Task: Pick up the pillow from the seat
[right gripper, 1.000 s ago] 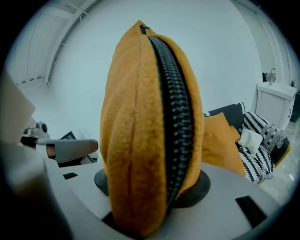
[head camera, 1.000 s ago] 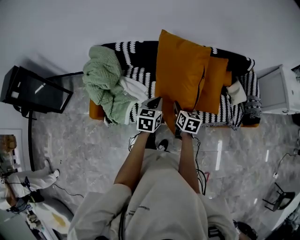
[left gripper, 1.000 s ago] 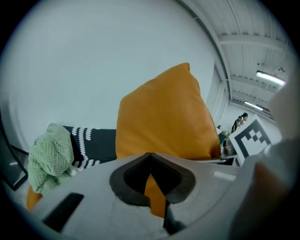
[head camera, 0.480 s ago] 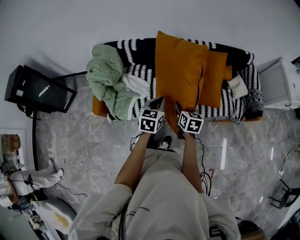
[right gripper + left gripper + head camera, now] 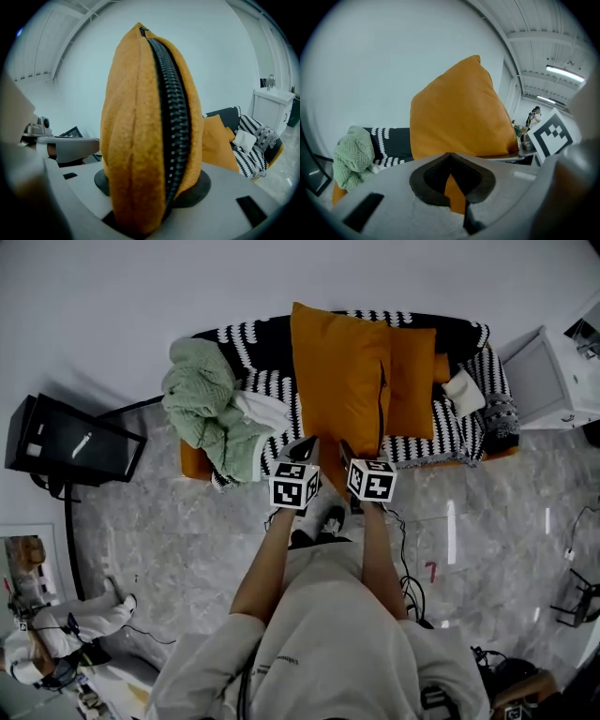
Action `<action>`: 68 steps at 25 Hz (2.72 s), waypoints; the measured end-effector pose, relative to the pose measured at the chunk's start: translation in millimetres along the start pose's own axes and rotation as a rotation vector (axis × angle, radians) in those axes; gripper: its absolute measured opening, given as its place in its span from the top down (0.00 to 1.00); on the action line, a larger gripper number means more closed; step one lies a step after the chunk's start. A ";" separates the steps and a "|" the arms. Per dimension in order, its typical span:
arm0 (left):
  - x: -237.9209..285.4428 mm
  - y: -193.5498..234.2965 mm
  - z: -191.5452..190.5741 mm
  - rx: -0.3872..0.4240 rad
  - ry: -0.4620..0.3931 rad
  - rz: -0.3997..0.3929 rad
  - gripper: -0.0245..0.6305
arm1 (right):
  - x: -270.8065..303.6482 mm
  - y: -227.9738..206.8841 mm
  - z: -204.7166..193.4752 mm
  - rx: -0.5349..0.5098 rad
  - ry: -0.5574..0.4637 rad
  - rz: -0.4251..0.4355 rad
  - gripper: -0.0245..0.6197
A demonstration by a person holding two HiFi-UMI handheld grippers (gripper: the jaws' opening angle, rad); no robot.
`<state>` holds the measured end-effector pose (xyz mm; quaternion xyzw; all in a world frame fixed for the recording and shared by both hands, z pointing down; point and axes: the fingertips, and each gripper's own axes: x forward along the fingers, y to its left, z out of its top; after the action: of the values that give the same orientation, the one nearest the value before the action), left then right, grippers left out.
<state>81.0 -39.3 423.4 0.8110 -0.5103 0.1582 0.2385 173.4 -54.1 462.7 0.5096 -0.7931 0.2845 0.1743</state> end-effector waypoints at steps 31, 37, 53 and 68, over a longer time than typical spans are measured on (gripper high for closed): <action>-80.6 -5.3 -59.0 -0.081 -0.021 -0.055 0.95 | -64.3 62.1 -55.0 0.020 -0.008 -0.042 0.61; -86.0 -2.6 -58.3 -0.075 -0.024 -0.056 0.95 | -66.3 68.4 -56.9 0.035 -0.019 -0.044 0.61; -81.5 -5.7 -58.6 -0.094 -0.029 -0.087 0.95 | -66.6 65.9 -56.3 0.022 -0.016 -0.081 0.61; -90.0 -1.9 -76.7 -0.126 -0.029 -0.080 0.95 | -68.8 70.6 -70.6 0.016 0.004 -0.083 0.61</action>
<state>43.1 71.1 442.1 0.8163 -0.4897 0.1044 0.2881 137.3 61.5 459.3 0.5429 -0.7686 0.2843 0.1835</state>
